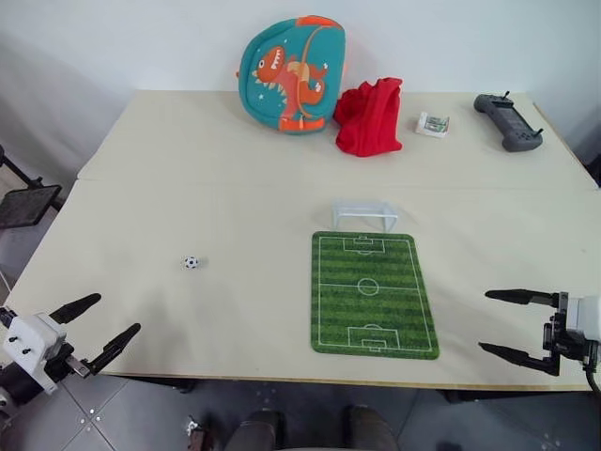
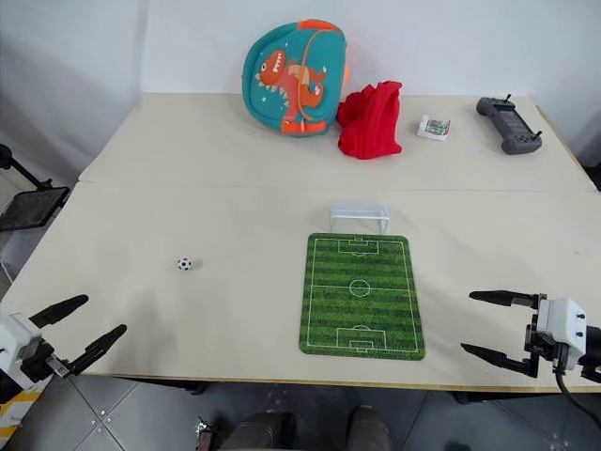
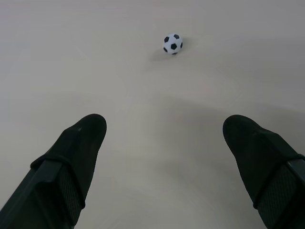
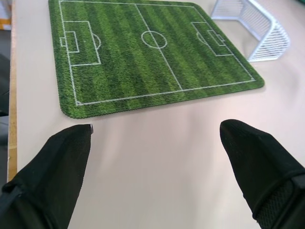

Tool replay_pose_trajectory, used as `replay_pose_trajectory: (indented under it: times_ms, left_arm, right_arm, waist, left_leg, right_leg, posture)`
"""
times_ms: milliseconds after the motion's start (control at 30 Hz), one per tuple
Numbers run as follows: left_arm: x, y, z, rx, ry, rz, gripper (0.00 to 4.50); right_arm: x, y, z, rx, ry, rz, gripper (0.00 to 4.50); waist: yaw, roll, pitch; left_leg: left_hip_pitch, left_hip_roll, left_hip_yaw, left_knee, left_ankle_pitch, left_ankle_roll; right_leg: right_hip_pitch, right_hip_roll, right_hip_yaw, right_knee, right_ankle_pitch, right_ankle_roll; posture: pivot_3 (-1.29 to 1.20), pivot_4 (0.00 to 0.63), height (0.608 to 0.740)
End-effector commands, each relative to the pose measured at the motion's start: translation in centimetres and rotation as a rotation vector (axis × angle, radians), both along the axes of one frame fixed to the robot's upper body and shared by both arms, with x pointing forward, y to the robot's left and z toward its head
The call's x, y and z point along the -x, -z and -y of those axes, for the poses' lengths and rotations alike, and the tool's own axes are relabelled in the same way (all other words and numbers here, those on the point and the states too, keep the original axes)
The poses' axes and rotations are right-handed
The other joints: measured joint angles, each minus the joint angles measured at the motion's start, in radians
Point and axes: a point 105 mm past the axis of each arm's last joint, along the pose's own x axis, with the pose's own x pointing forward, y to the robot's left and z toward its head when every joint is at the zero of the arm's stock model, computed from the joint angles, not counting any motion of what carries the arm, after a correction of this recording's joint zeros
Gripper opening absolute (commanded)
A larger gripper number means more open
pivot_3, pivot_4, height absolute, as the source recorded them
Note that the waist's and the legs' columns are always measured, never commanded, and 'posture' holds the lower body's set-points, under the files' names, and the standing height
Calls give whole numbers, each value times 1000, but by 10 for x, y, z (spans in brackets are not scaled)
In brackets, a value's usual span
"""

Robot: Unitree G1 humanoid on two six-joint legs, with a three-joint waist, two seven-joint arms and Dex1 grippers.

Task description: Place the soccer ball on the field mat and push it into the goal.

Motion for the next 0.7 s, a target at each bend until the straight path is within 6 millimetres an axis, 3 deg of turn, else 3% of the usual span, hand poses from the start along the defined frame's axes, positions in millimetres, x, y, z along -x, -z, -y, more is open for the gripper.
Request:
replay_pose_trajectory:
  times_ms: [33, 267, 333, 400, 567, 700]
  left_arm:
    - [-1, -5, -4, 13, -23, 21, 4468]
    - [8, -3, -23, 186, -104, 19, 4468]
    - [13, 1, -29, 184, -109, 13, 4468]
    - [11, -2, -23, 245, -55, -1, 4468]
    - [-25, -26, 14, 345, 98, 9, 4468]
    - [-73, -36, 45, 342, 161, 5, 4468]
  right_arm:
    - [3, -17, -19, -83, -109, 99, 4500]
    - [-9, -61, -71, -420, -146, 194, 4500]
    - [-8, -66, -85, -472, -172, 197, 4500]
    - [-4, -67, -91, -503, -213, 193, 4500]
    - [-2, -52, -80, -448, -209, 184, 4500]
    - [-2, -38, -72, -424, -218, 182, 4500]
  waist:
    - [0, 0, 0]
    - [2, 1, 1]
    - [3, 1, 1]
    - [5, 1, 1]
    - [33, 1, 1]
    - [37, 1, 0]
  left_leg:
    - [0, 1, 0, 0, 0, 0]
    - [0, 7, -1, 5, -2, -4]
    - [0, 10, -1, 6, -4, -6]
    - [-1, 11, -1, 8, -5, -7]
    - [-2, 12, -1, 14, -7, -5]
    - [-1, 11, -2, 14, -6, -5]
  right_leg:
    - [0, 0, 0, 0, 0, 0]
    - [0, 2, 0, 2, 2, -3]
    - [0, 5, 0, 2, 3, -5]
    - [0, 7, -1, 2, 3, -5]
    - [3, 9, 1, 2, 3, -6]
    - [3, 13, 2, 3, 4, -6]
  posture:
    - [0, 150, 740]
    - [0, 150, 740]
    - [0, 150, 740]
    - [0, 150, 740]
    - [0, 150, 740]
    - [0, 150, 740]
